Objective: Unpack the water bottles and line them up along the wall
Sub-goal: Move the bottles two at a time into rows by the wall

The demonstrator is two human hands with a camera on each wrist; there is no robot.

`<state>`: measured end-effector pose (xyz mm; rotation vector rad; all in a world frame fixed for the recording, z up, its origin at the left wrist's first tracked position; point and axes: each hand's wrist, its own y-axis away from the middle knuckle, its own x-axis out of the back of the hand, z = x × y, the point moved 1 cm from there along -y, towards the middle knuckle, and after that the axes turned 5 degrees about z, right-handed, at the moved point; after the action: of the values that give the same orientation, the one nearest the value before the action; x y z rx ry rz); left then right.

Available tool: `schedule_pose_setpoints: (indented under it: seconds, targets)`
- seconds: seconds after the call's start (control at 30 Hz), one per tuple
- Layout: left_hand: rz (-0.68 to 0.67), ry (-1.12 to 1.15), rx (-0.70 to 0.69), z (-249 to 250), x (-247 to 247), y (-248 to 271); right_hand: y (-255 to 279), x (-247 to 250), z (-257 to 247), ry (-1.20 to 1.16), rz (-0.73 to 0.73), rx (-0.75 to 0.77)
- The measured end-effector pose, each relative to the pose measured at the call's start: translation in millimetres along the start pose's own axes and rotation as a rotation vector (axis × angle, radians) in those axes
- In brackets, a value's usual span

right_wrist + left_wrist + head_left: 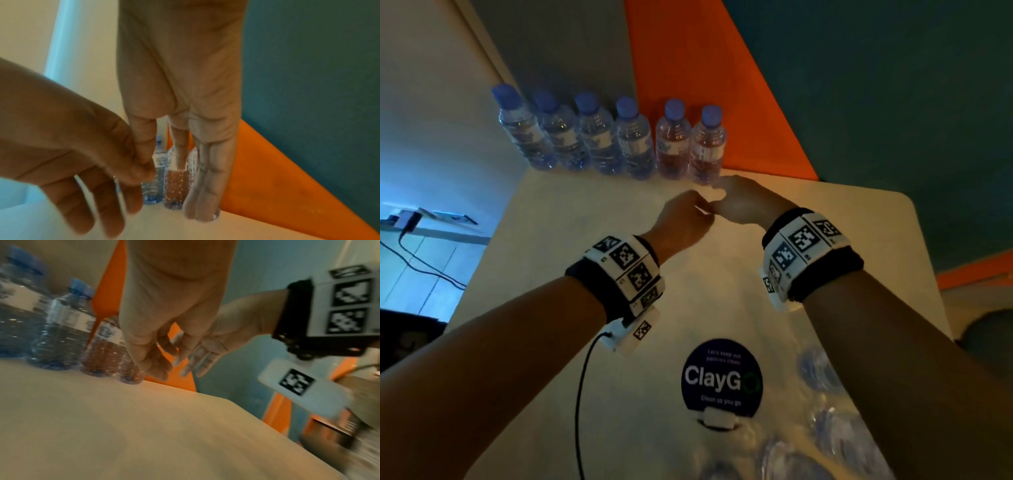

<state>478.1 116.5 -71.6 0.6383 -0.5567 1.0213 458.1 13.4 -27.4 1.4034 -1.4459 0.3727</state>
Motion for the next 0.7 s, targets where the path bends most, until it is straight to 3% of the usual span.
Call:
schedule_pose_setpoints:
  seconds: [0.1,0.3,0.47,0.63,0.7]
  targets:
    - [-0.183,-0.039,-0.056,11.8,-3.6,57.0,44.1,3.7,2.5,0.121,-0.135,0.004]
    - [-0.425,-0.207,-0.166,29.2,-12.4,161.0,139.3,0.0,20.4,0.281,-0.252,0.030]
    - [-0.764,-0.392,-0.273,33.3,-28.4,242.4,215.4,-8.2,39.3,0.304,-0.373,0.007]
    - [-0.753,-0.405,-0.323,29.2,-28.0,279.9,260.4,-26.3,49.5,0.475,-0.477,0.061]
    - [-0.768,-0.523,-0.374,33.5,-23.0,292.6,272.8,-35.8,55.1,0.510,-0.469,0.089]
